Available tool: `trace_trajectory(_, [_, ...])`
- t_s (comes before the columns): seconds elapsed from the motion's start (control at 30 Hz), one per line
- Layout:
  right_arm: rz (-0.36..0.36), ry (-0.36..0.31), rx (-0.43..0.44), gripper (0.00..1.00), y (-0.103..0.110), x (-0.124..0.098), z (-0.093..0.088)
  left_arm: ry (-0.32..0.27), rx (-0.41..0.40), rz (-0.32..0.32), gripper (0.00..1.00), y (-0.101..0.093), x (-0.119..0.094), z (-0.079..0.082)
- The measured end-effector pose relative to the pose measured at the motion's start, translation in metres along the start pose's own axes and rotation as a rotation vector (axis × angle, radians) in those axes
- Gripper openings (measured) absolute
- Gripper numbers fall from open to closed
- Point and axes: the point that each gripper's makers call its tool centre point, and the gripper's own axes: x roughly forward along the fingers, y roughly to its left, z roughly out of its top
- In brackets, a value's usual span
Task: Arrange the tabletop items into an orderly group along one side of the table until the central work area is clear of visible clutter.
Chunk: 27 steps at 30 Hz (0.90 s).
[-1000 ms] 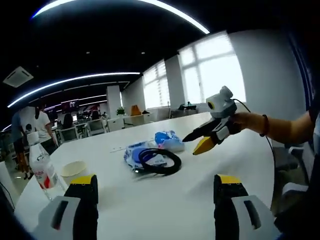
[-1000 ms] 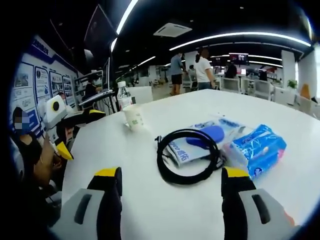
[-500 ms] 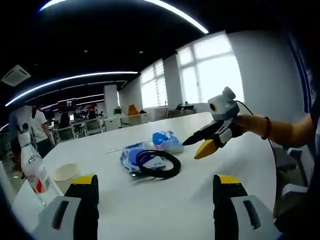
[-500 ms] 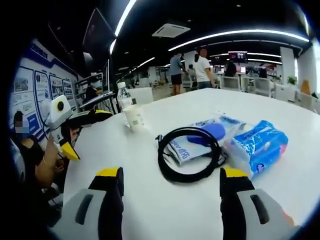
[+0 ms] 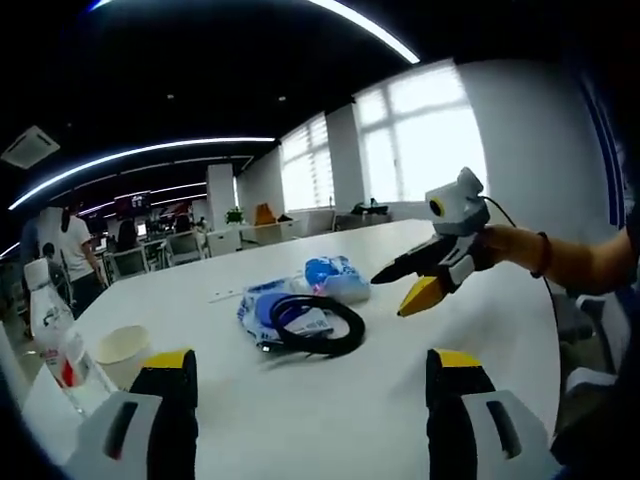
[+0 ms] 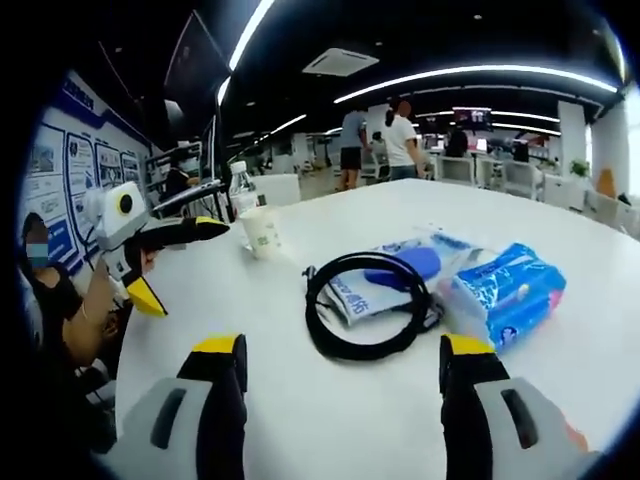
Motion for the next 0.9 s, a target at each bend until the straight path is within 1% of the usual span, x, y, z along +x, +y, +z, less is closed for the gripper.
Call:
trace_trajectory(0.07, [-0.001, 0.001, 0.019, 0.75, 0.000, 0.000, 0.000, 0.004, 0.007, -0.001, 0.94, 0.000, 0.002, 0.001])
trace_trajectory(0.13, [0.006, -0.023, 0.048, 0.75, -0.001, -0.001, 0.003, -0.007, -0.003, -0.014, 0.94, -0.002, 0.004, 0.004])
trace_trajectory(0.2, [0.006, -0.032, 0.069, 0.74, -0.003, -0.001, 0.005, -0.008, -0.014, -0.026, 0.94, -0.002, 0.009, 0.004])
trace_trajectory(0.37, [-0.003, -0.030, 0.066, 0.72, -0.005, -0.002, 0.005, 0.010, -0.017, -0.025, 0.94, 0.000, 0.015, 0.002])
trace_trajectory(0.47, [-0.021, -0.020, 0.072, 0.66, -0.008, -0.001, 0.003, 0.020, -0.018, -0.023, 0.93, 0.002, 0.020, 0.002])
trace_trajectory(0.5, [-0.048, -0.022, 0.080, 0.64, -0.012, 0.000, 0.002, 0.022, -0.018, -0.023, 0.93, 0.003, 0.022, 0.001])
trace_trajectory(0.57, [-0.041, -0.035, 0.084, 0.60, -0.011, 0.001, 0.004, 0.031, -0.019, -0.021, 0.93, 0.004, 0.026, 0.001])
trace_trajectory(0.63, [-0.038, -0.041, 0.099, 0.62, -0.011, 0.002, 0.005, 0.039, -0.012, -0.025, 0.91, 0.004, 0.029, 0.000])
trace_trajectory(0.73, [-0.042, -0.034, 0.094, 0.59, -0.011, 0.004, 0.004, 0.026, 0.003, -0.028, 0.87, 0.005, 0.032, 0.002])
trace_trajectory(0.8, [-0.046, -0.027, 0.093, 0.59, -0.013, 0.006, 0.003, 0.022, -0.010, -0.028, 0.87, 0.007, 0.034, 0.003])
trace_trajectory(0.9, [-0.059, -0.020, 0.098, 0.56, -0.015, 0.007, 0.001, 0.021, -0.029, -0.036, 0.86, 0.007, 0.038, 0.003])
